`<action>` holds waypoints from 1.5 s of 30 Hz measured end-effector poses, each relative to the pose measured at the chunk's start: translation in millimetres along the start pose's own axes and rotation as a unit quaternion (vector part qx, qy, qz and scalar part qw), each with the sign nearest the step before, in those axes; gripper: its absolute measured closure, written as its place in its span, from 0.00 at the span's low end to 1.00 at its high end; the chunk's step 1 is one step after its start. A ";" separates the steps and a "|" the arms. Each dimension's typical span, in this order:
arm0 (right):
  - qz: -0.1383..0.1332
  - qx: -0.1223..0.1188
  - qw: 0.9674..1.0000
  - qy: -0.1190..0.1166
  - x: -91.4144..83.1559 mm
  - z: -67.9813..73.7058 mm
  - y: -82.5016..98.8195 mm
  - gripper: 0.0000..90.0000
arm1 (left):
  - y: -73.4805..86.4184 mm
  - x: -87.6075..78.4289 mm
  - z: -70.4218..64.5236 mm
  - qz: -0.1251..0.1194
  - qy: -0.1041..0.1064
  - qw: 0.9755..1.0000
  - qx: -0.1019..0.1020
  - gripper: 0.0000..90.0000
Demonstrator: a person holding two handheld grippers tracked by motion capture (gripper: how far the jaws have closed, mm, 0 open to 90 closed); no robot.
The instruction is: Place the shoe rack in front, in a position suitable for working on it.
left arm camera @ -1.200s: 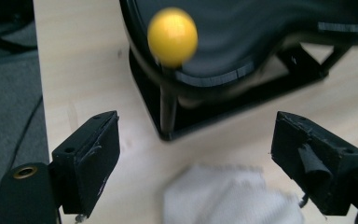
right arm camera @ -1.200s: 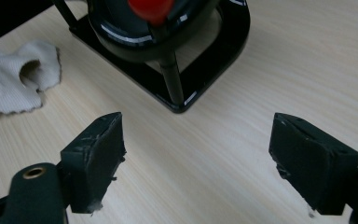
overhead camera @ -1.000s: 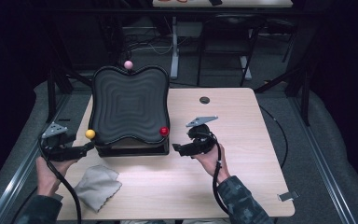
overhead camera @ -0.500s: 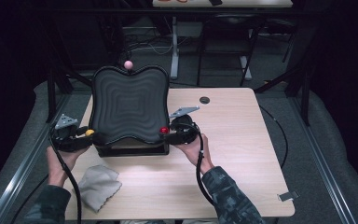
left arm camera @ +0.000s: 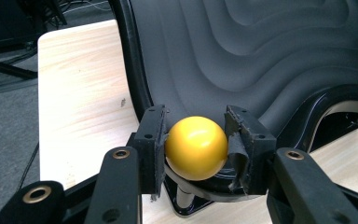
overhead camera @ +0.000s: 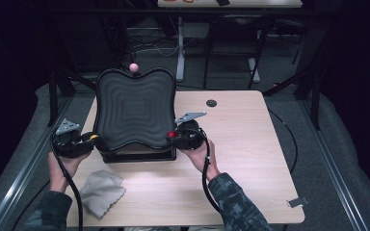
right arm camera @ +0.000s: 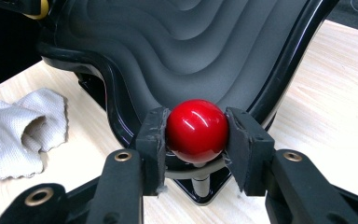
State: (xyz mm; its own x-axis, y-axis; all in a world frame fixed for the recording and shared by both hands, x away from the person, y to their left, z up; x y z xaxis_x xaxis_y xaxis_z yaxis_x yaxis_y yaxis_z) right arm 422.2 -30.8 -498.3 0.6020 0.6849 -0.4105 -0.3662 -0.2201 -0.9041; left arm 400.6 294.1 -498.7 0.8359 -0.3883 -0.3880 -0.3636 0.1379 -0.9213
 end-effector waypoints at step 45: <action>-0.022 -0.009 1.000 0.002 -40.2 15.4 24.4 0.67 | 45.2 -61.2 -29.4 0.030 0.000 1.000 0.003 0.17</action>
State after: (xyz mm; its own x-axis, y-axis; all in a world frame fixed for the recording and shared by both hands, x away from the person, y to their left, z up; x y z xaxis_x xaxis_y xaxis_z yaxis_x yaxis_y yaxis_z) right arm 378.1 -52.9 -502.1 0.6207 0.6909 -0.3706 -0.3268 -0.2017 -0.9233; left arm 320.9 297.2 -515.8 0.8125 -0.3793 -0.4427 -0.4109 0.1662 -0.8964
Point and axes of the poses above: each handheld gripper's, and its own axes: x roughly forward along the jaws, y roughly out of its underside, z roughly to its left, the point moved 5 cm from there along x, roughly forward along the jaws, and after that the axes turned 13 degrees about -z, right-handed, at the moved point
